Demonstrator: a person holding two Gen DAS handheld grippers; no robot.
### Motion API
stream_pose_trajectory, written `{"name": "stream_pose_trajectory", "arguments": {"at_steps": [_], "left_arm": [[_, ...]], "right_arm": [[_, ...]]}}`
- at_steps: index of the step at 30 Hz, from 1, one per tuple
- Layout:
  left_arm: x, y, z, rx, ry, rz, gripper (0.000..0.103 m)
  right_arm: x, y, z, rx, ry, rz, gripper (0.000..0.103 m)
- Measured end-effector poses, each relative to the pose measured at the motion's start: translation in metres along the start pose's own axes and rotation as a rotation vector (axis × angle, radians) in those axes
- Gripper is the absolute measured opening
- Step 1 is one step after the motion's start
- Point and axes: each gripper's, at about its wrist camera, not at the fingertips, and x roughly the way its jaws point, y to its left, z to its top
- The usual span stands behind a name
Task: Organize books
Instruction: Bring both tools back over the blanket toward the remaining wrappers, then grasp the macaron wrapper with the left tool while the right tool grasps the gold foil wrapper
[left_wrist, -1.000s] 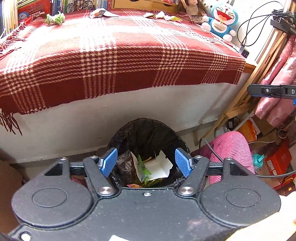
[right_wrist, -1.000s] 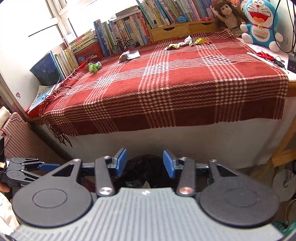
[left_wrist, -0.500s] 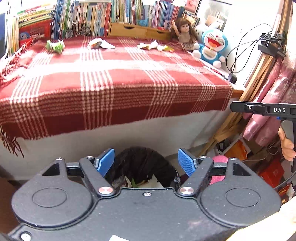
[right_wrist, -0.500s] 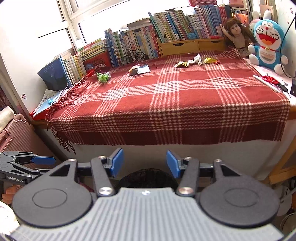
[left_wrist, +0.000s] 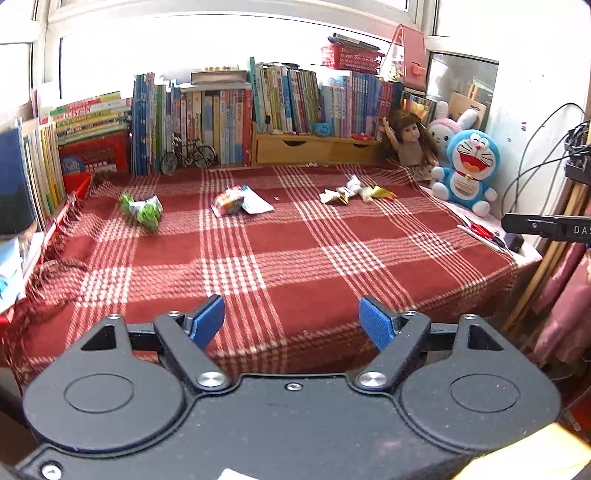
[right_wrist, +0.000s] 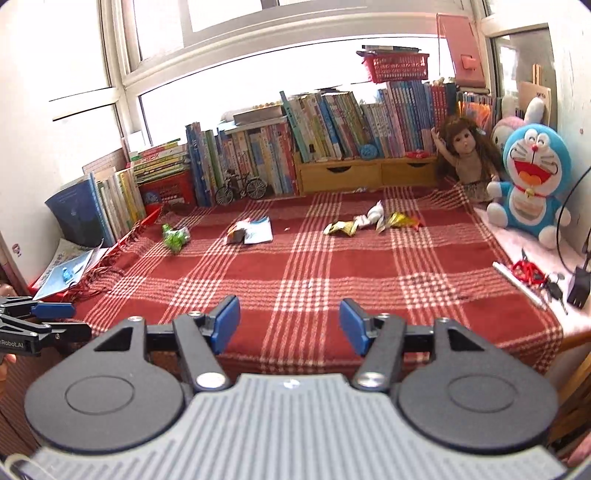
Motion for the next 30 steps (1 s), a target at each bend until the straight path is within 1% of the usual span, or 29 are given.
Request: {"name": "stream_pose_trajectory", "arguments": {"at_steps": [1,2,3,4,5,6,7,9,10,11,12,13,14,15,16,17,18,19,21,23,24,25,26,28,29,30], "left_arm": [[0.008,0.002,0.012,0.011,-0.014,0.013,0.079],[0.015,0.004,0.022,0.015,-0.027,0.022,0.08],[0.024,0.007,0.034,0.017,-0.036,0.031,0.081],[0.035,0.01,0.044,0.013,-0.041,0.04,0.081],[0.047,0.012,0.054,0.007,-0.047,0.053,0.081],[0.065,0.017,0.065,0.0,-0.053,0.073,0.081],[0.078,0.02,0.071,-0.007,-0.056,0.085,0.081],[0.112,0.029,0.085,-0.025,-0.066,0.105,0.081],[0.127,0.033,0.09,-0.038,-0.065,0.114,0.081],[0.144,0.038,0.096,-0.062,-0.067,0.125,0.081],[0.164,0.044,0.099,-0.088,-0.083,0.131,0.078],[0.181,0.049,0.103,-0.1,-0.094,0.135,0.076],[0.198,0.053,0.107,-0.106,-0.089,0.144,0.074],[0.219,0.057,0.113,-0.11,-0.073,0.16,0.072],[0.24,0.061,0.117,-0.117,-0.054,0.176,0.069],[0.26,0.066,0.121,-0.125,-0.037,0.186,0.067],[0.279,0.07,0.124,-0.138,-0.021,0.193,0.065],[0.297,0.074,0.126,-0.151,-0.006,0.196,0.065],[0.331,0.08,0.129,-0.173,0.015,0.204,0.065],[0.36,0.085,0.13,-0.18,0.017,0.224,0.07],[0.372,0.085,0.13,-0.177,0.017,0.235,0.076],[0.386,0.087,0.131,-0.169,0.023,0.249,0.078],[0.397,0.088,0.131,-0.163,0.031,0.264,0.078],[0.417,0.091,0.13,-0.173,0.056,0.295,0.081],[0.425,0.095,0.129,-0.188,0.067,0.3,0.081],[0.431,0.098,0.128,-0.202,0.073,0.299,0.081]], "right_arm": [[0.006,-0.002,0.01,-0.011,-0.013,-0.013,0.073],[0.021,-0.008,0.033,-0.021,-0.037,-0.022,0.073],[0.03,-0.011,0.045,-0.029,-0.049,-0.033,0.073],[0.03,-0.011,0.045,-0.029,-0.049,-0.033,0.074],[0.039,-0.013,0.053,-0.036,-0.06,-0.048,0.074],[0.052,-0.016,0.062,-0.046,-0.07,-0.066,0.074],[0.077,-0.021,0.074,-0.066,-0.081,-0.092,0.074],[0.103,-0.026,0.081,-0.082,-0.082,-0.108,0.074],[0.103,-0.026,0.081,-0.082,-0.082,-0.108,0.074],[0.12,-0.03,0.085,-0.085,-0.078,-0.11,0.074],[0.15,-0.036,0.088,-0.088,-0.069,-0.101,0.074],[0.166,-0.039,0.09,-0.085,-0.058,-0.087,0.074],[0.166,-0.039,0.09,-0.085,-0.058,-0.087,0.074],[0.179,-0.043,0.091,-0.074,-0.047,-0.075,0.07],[0.212,-0.05,0.095,-0.033,-0.008,-0.057,0.064],[0.227,-0.053,0.096,-0.016,0.009,-0.052,0.062],[0.243,-0.055,0.098,-0.005,0.025,-0.05,0.056],[0.258,-0.057,0.098,0.007,0.039,-0.044,0.054],[0.291,-0.06,0.1,0.038,0.077,-0.028,0.053],[0.322,-0.062,0.1,0.063,0.101,-0.025,0.052],[0.322,-0.062,0.1,0.063,0.101,-0.025,0.052],[0.335,-0.063,0.099,0.06,0.108,-0.025,0.052],[0.35,-0.063,0.099,0.051,0.114,-0.028,0.052],[0.375,-0.064,0.098,0.051,0.132,-0.059,0.053],[0.399,-0.067,0.096,0.069,0.157,-0.09,0.053],[0.408,-0.069,0.095,0.079,0.164,-0.103,0.053]]}}
